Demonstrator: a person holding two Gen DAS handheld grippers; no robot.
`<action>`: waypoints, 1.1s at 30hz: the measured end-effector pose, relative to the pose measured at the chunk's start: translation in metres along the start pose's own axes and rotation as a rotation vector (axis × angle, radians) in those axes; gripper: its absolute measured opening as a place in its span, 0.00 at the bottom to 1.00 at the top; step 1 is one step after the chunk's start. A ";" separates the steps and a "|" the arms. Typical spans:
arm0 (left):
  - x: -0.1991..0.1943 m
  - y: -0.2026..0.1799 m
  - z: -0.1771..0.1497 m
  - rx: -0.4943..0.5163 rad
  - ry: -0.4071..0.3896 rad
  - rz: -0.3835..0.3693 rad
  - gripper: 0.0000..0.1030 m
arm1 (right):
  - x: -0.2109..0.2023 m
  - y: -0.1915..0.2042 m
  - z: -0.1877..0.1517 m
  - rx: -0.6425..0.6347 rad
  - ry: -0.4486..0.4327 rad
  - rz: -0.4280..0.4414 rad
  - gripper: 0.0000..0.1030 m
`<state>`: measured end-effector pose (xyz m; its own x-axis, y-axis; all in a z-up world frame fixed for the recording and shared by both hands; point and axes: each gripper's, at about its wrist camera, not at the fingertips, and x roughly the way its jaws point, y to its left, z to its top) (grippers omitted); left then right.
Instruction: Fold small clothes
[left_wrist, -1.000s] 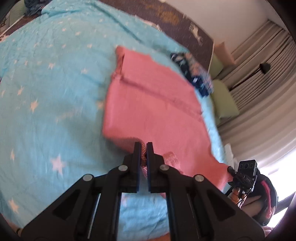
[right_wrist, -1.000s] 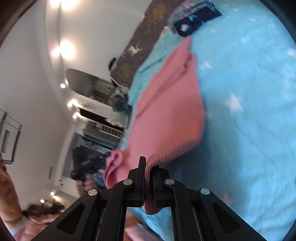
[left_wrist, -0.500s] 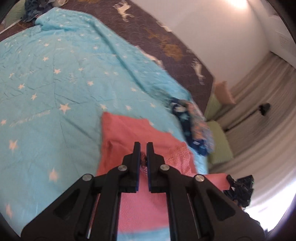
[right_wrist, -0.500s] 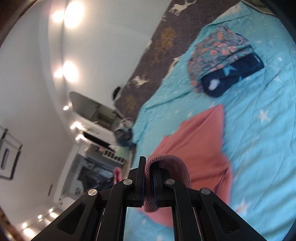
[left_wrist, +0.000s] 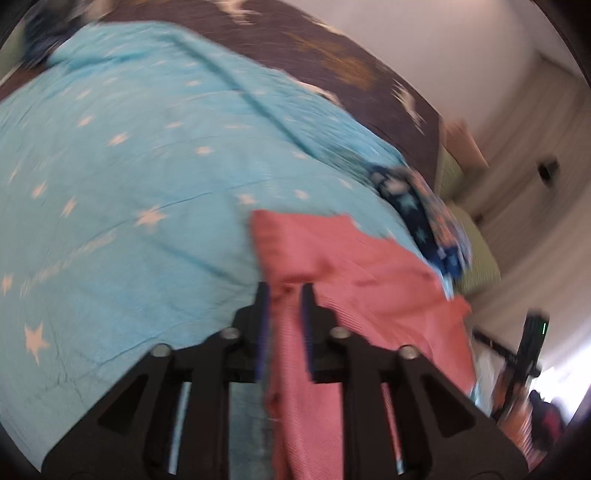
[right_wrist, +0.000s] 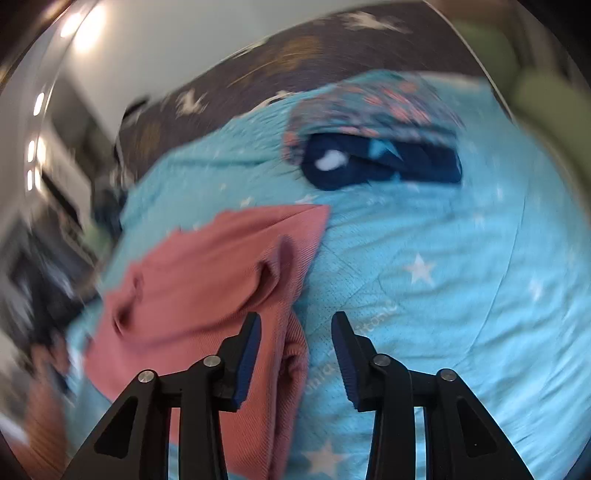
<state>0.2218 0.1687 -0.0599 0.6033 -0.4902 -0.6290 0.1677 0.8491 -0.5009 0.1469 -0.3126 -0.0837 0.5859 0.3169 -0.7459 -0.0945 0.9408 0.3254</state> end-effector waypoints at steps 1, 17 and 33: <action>0.002 -0.010 0.002 0.044 0.007 -0.003 0.39 | 0.000 0.010 0.002 -0.069 0.014 -0.028 0.44; 0.073 -0.083 -0.005 0.559 0.198 0.096 0.16 | 0.082 0.047 0.036 -0.392 0.101 -0.199 0.59; 0.101 -0.070 0.013 0.593 0.291 0.079 0.31 | 0.088 0.035 0.048 -0.336 0.072 -0.134 0.60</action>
<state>0.2814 0.0622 -0.0801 0.4101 -0.3843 -0.8271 0.5825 0.8082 -0.0868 0.2343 -0.2578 -0.1103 0.5542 0.1842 -0.8118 -0.2868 0.9577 0.0215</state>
